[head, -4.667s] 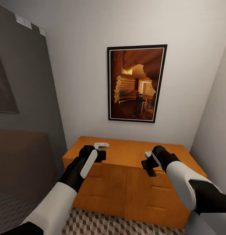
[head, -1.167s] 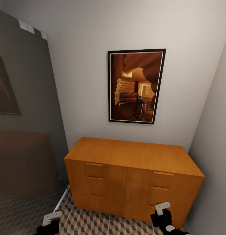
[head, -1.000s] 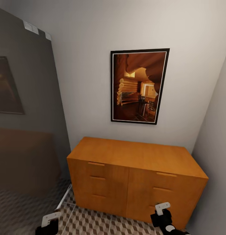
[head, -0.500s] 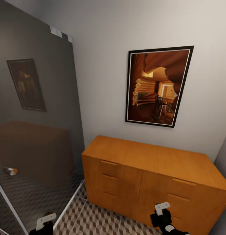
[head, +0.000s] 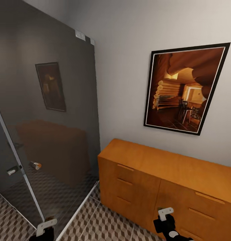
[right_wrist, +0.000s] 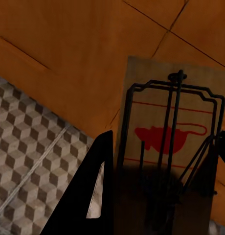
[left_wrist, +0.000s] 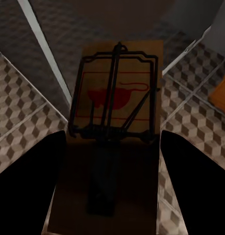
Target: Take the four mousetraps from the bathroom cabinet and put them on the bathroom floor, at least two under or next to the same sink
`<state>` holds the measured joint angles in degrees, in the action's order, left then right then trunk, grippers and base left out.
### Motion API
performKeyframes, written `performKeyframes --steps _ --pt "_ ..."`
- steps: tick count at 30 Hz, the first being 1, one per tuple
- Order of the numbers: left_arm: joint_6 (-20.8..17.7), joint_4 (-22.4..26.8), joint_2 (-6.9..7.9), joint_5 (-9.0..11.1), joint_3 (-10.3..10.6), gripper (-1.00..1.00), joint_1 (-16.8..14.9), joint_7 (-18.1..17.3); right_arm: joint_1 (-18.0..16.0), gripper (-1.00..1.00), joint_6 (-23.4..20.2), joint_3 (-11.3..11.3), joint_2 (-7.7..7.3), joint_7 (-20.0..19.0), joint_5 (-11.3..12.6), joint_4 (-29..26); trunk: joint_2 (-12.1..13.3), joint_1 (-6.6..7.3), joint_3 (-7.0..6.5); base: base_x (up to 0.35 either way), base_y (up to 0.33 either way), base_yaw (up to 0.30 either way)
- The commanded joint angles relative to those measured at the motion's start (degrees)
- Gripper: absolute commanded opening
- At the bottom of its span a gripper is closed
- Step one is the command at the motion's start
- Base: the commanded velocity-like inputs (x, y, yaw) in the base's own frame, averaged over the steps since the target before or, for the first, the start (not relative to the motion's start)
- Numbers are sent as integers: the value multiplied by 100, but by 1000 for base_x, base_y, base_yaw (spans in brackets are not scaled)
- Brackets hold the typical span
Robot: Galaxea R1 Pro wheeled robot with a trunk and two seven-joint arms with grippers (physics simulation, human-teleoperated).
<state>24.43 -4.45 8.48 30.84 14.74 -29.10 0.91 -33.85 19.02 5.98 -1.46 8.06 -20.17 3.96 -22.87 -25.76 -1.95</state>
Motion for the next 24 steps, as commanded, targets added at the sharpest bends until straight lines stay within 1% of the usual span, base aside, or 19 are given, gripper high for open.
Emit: performKeyframes --steps 1,24 --pt "27 -21 -4 18 47 -100 -8 13 -8 -100 40 44 -3 12 -48 26 -5 -2 2 0 0 297" --pt "36 -21 -21 18 55 -100 -8 32 -8 -100 40 44 -3 12 -48 26 -5 -2 2 0 0 297"
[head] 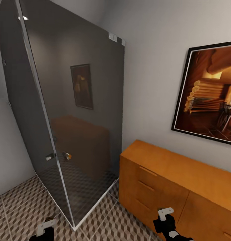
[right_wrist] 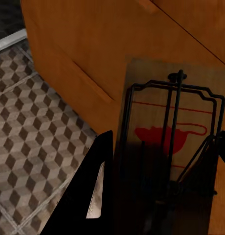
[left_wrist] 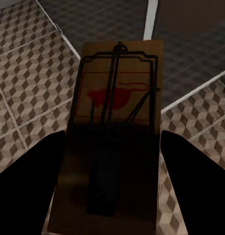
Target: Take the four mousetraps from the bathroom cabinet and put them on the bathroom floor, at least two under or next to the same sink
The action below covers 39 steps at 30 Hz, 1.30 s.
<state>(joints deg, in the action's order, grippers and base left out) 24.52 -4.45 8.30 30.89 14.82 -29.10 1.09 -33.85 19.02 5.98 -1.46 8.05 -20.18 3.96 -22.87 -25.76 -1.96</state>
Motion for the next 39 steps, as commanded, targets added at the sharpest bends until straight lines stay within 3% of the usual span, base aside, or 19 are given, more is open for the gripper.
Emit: performKeyframes --steps 1,39 --pt "26 -21 -4 14 47 -100 -8 14 -7 -100 40 44 -3 15 -45 26 -5 -3 3 0 0 297" --pt "26 -21 -38 14 47 -100 -8 14 -7 -100 37 44 57 12 -30 26 -5 -3 3 0 0 297"
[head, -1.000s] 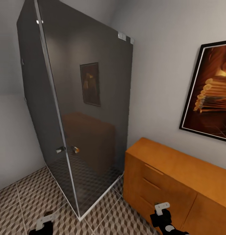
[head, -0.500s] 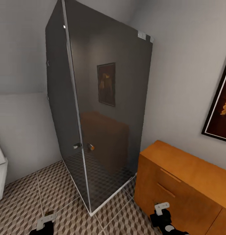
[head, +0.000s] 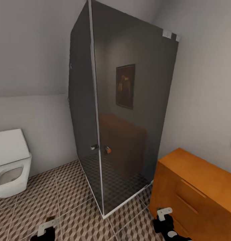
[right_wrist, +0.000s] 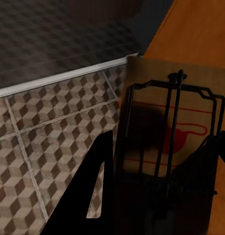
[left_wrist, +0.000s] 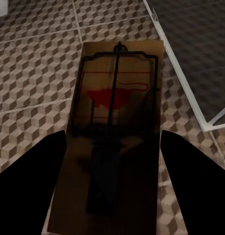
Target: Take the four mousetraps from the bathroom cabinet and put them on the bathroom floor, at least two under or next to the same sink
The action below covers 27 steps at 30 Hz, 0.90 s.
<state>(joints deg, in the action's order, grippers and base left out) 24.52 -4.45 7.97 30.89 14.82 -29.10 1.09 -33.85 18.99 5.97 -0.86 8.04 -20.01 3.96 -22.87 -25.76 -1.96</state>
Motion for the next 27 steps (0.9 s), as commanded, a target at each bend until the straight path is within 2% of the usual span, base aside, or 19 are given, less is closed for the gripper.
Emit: performKeyframes --steps 1,27 --pt "25 -21 -5 14 47 -100 -8 14 -7 -100 40 44 -3 13 -47 26 -5 -3 3 0 0 297" --pt "18 -21 0 20 47 -100 -8 4 -7 -100 35 44 -2 13 -41 26 -5 -3 3 0 0 297"
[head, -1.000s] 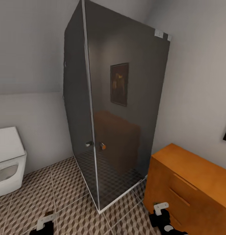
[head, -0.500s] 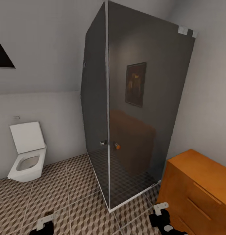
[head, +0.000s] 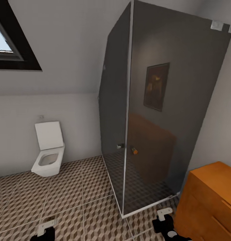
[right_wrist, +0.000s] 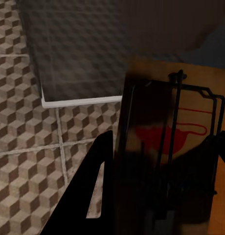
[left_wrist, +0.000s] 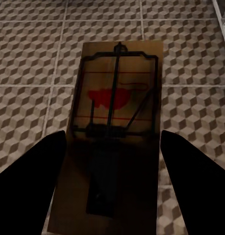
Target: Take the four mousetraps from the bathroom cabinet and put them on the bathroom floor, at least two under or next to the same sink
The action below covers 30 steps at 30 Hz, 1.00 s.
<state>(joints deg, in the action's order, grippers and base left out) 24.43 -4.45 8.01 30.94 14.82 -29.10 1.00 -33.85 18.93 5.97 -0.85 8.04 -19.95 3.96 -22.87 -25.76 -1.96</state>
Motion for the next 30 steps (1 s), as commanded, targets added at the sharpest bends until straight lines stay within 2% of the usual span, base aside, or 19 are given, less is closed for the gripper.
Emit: performKeyframes --steps 1,30 --pt "28 -21 -5 12 47 -100 -8 12 -7 -100 40 44 -3 13 -46 26 -5 -3 3 0 0 297" --pt "18 -21 -10 17 47 -100 -8 5 -7 -100 40 44 -3 13 -47 26 -5 -3 3 0 0 297"
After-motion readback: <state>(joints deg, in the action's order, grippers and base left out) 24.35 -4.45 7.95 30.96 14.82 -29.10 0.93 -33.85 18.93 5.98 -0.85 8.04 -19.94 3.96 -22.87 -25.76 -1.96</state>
